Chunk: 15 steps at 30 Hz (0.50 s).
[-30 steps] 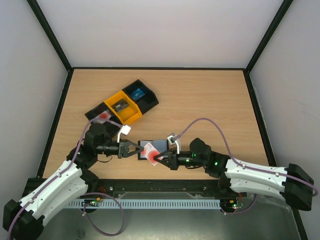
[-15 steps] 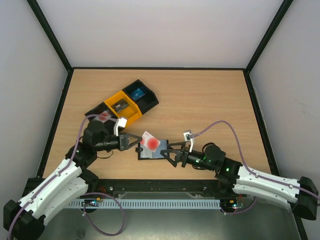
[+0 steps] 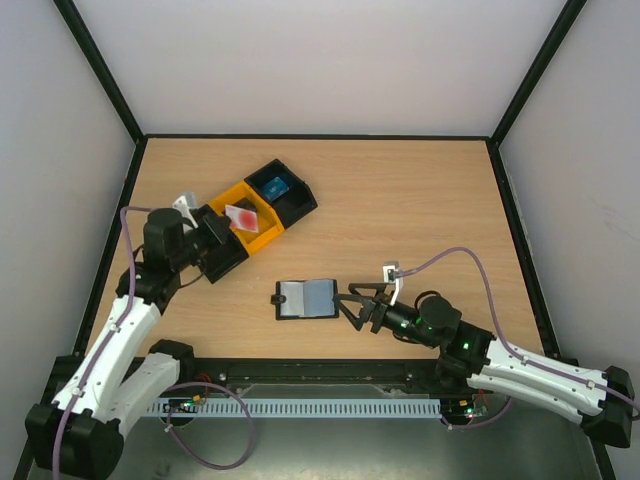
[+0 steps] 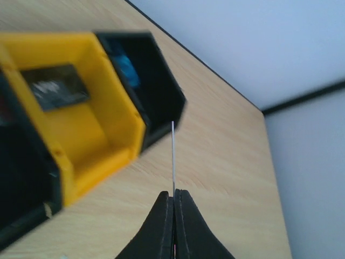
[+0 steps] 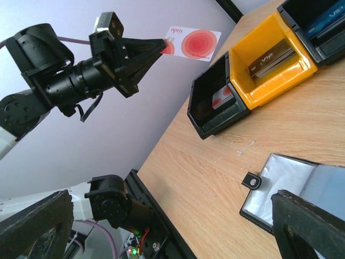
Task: Take the credit cards out of the card holder
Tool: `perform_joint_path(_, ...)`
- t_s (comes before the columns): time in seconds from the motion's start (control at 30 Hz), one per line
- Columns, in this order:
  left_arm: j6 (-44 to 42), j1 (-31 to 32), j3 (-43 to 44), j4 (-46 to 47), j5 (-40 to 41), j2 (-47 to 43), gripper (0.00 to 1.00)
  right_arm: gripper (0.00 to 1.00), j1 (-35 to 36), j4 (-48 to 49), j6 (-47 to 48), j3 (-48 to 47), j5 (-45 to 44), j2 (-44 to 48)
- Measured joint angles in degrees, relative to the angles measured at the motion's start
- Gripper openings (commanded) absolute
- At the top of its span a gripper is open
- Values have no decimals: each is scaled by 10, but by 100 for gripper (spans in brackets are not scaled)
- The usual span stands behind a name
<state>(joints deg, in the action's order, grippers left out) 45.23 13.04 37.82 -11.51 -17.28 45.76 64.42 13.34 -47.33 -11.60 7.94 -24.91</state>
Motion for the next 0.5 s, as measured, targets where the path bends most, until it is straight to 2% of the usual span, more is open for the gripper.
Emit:
perform_joint_path(0.13, 0, -44, 16, -12, 64, 11, 3, 98, 0, -9, 6, 0, -5, 7)
perform_joint_path(0.33, 0, -78, 24, -13, 174, 12, 3, 97, 0, -24, 23, -2, -5, 3)
perform_joint_path(0.5, 5, -100, 10, 0, 214, 29, 3, 98, 0, -47, 42, -12, -5, -1)
